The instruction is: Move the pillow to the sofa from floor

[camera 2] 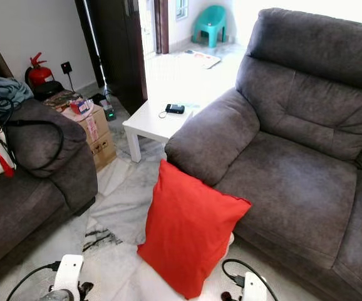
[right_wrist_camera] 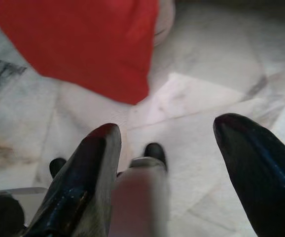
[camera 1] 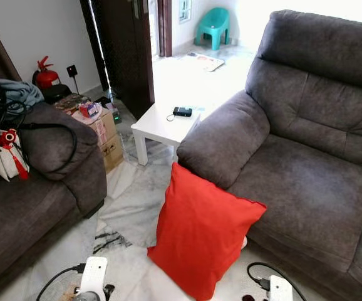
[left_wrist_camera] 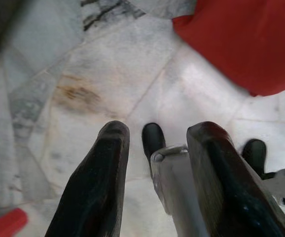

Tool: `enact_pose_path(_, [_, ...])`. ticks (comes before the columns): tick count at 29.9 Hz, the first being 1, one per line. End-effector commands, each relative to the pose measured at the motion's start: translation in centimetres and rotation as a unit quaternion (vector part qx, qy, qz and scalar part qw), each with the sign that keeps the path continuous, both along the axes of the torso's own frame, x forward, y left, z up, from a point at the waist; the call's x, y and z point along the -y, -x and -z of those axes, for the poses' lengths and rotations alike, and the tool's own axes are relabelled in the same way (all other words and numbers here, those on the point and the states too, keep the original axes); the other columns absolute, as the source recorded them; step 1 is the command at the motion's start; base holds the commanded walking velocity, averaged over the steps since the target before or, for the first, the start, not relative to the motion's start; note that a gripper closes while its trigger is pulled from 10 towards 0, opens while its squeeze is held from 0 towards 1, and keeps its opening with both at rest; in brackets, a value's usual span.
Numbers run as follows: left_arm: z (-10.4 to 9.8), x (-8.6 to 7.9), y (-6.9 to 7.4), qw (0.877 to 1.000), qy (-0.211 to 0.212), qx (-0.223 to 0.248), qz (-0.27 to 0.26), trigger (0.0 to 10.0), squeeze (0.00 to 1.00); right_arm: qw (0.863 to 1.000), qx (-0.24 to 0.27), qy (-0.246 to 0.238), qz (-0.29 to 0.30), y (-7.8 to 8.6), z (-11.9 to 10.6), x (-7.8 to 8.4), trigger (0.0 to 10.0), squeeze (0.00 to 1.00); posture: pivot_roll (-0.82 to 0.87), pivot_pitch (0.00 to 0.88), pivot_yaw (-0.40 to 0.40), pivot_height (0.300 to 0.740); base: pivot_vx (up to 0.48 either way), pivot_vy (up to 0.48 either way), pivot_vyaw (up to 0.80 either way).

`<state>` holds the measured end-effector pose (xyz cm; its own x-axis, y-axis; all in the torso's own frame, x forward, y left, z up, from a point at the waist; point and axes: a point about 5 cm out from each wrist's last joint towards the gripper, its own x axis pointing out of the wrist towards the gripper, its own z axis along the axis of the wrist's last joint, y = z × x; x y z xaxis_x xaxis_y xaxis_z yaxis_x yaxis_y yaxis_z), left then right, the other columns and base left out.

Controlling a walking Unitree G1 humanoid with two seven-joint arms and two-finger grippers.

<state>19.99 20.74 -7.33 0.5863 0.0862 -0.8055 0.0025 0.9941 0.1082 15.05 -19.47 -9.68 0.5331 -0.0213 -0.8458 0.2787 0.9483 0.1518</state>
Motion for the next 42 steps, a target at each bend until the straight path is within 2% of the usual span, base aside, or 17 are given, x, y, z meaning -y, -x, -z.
enact_pose_path(1, [0.0, -0.4, 0.1, 1.0, -0.007, -0.002, 0.002, 10.0, 0.0, 1.0, 0.0, -0.001, -0.008, -0.2, 0.0, -0.4, 10.0, 0.0, -0.02, 0.0, -0.034, 0.74, 0.0, -0.259, 0.0])
enact_pose_path(28, [-0.2, -0.5, -0.1, 1.0, -0.01, 0.009, 0.007, 10.0, 0.0, 1.0, 0.02, 0.0, 0.006, -0.8, -0.3, -0.4, 10.0, 0.0, -0.02, 0.0, -0.024, 0.74, 0.0, -0.252, 0.03])
enact_pose_path(32, [-0.4, -0.5, -0.3, 1.0, -0.016, 0.026, 0.006, 10.0, 0.0, 0.999, 0.038, 0.006, 0.007, -1.4, -0.6, -0.1, 10.0, 0.0, -0.03, 0.0, -0.022, 0.74, 0.0, 0.0, 0.0])
enact_pose_path(34, [-0.6, -0.5, -0.6, 0.999, -0.021, 0.049, 0.005, 10.0, 0.0, 0.998, 0.069, 0.011, 0.007, -2.4, -1.2, 0.3, 10.0, 0.0, -0.03, 0.0, -0.021, 0.74, 0.0, 0.0, 0.0])
enact_pose_path(35, [-0.6, -0.5, -0.6, 0.999, -0.021, 0.049, 0.005, 10.0, 0.0, 0.998, 0.069, 0.011, 0.007, -2.4, -1.2, 0.3, 10.0, 0.0, -0.03, 0.0, -0.021, 0.74, 0.0, 0.0, 0.0])
enact_pose_path(37, [-0.9, -0.5, -0.8, 0.997, -0.02, 0.075, -0.004, 10.0, 0.0, 0.994, 0.109, 0.023, 0.01, -3.4, -2.0, 0.8, 10.0, 0.0, -0.03, 0.0, -0.02, 0.74, 0.0, 0.0, 0.0])
enact_pose_path(38, [-0.9, -0.5, -0.8, 0.997, -0.02, 0.075, -0.004, 10.0, 0.0, 0.994, 0.109, 0.023, 0.01, -3.4, -2.0, 0.8, 10.0, 0.0, -0.03, 0.0, -0.02, 0.74, 0.0, 0.0, 0.0])
enact_pose_path(40, [-5.1, -1.1, -5.7, 0.976, -0.031, 0.215, 0.022, 10.0, 0.0, 0.987, 0.153, 0.04, 0.024, -4.3, -2.9, 1.9, 10.0, 0.0, -0.03, 0.0, -0.018, 0.74, 0.0, 0.0, 0.0])
enact_pose_path(42, [-6.6, -1.0, -7.0, 0.963, -0.045, 0.262, 0.036, 10.0, 0.0, 0.982, 0.183, 0.052, 0.02, -5.0, -3.6, 2.4, 10.0, 0.0, -0.03, 0.0, -0.018, 0.74, 0.0, 0.0, 0.0])
